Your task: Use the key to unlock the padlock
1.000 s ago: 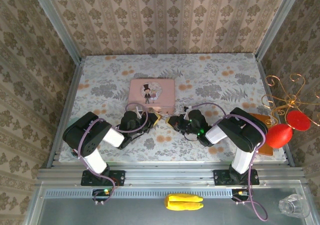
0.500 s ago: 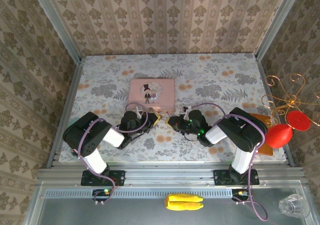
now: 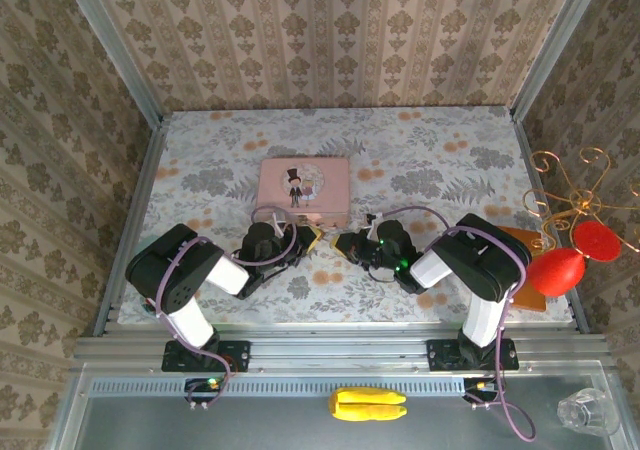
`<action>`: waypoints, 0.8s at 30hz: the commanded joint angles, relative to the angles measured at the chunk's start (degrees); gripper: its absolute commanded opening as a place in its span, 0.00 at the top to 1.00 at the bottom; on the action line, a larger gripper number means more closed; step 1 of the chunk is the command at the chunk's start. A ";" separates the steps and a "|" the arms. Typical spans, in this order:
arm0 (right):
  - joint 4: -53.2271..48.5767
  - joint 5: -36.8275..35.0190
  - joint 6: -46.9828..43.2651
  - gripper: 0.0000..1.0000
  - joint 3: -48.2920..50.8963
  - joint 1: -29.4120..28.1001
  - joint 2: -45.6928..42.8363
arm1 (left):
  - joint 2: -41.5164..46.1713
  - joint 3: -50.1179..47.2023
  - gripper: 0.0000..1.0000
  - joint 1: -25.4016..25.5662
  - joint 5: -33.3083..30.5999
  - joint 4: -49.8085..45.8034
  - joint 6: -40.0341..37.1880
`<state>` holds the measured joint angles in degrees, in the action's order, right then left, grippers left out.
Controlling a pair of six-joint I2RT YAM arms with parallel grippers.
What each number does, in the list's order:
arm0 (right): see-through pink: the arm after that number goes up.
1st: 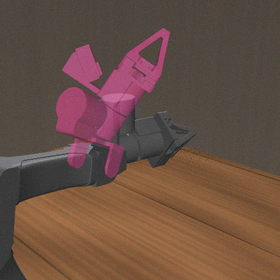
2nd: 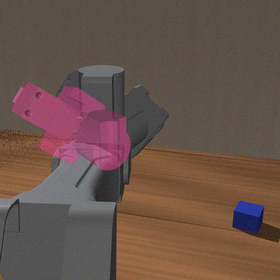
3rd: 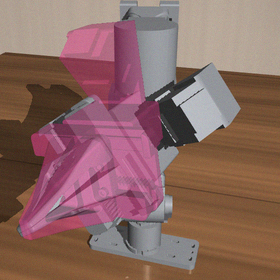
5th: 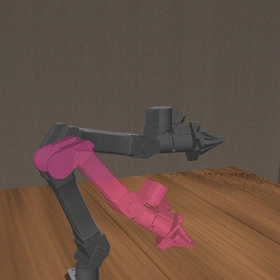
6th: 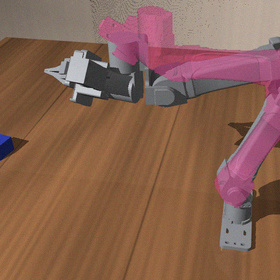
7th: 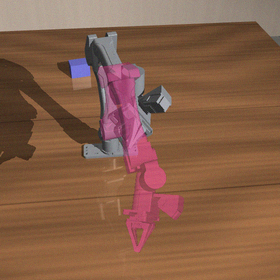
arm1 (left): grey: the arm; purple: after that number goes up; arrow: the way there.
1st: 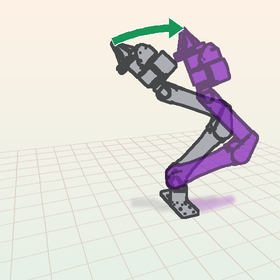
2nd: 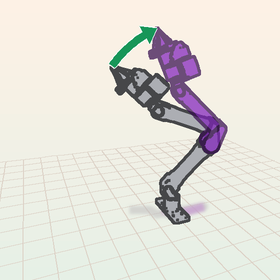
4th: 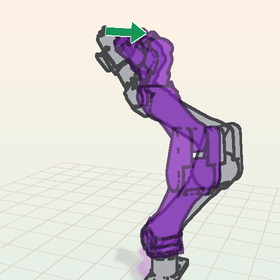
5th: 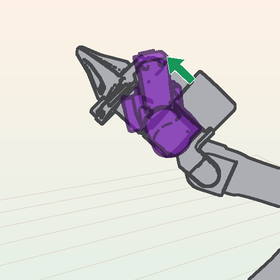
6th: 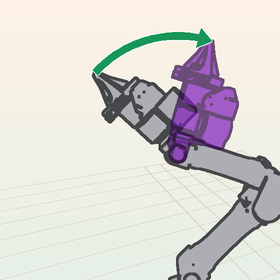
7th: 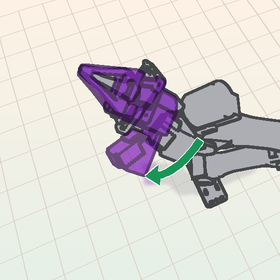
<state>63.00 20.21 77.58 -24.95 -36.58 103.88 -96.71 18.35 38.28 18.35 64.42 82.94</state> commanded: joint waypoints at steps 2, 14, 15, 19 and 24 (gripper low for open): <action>3.93 1.49 2.03 1.00 0.74 0.72 2.25 | 0.81 0.03 1.00 1.07 0.99 7.70 -0.30; 10.14 2.68 5.42 1.00 0.90 0.96 4.95 | 1.08 0.09 1.00 1.81 0.42 7.69 -0.31; 10.27 2.65 5.59 1.00 0.96 0.98 4.98 | 1.16 0.19 1.00 1.84 0.46 7.56 -0.27; 10.39 2.86 6.42 1.00 0.88 1.07 4.63 | 1.07 0.37 1.00 1.88 0.46 7.39 -0.37; 10.65 3.17 6.97 1.00 0.77 1.07 4.25 | 0.73 0.71 1.00 2.04 0.24 7.38 -0.48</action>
<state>70.41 22.04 83.68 -24.25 -35.75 107.77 -96.71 17.96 39.03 16.64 64.99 82.96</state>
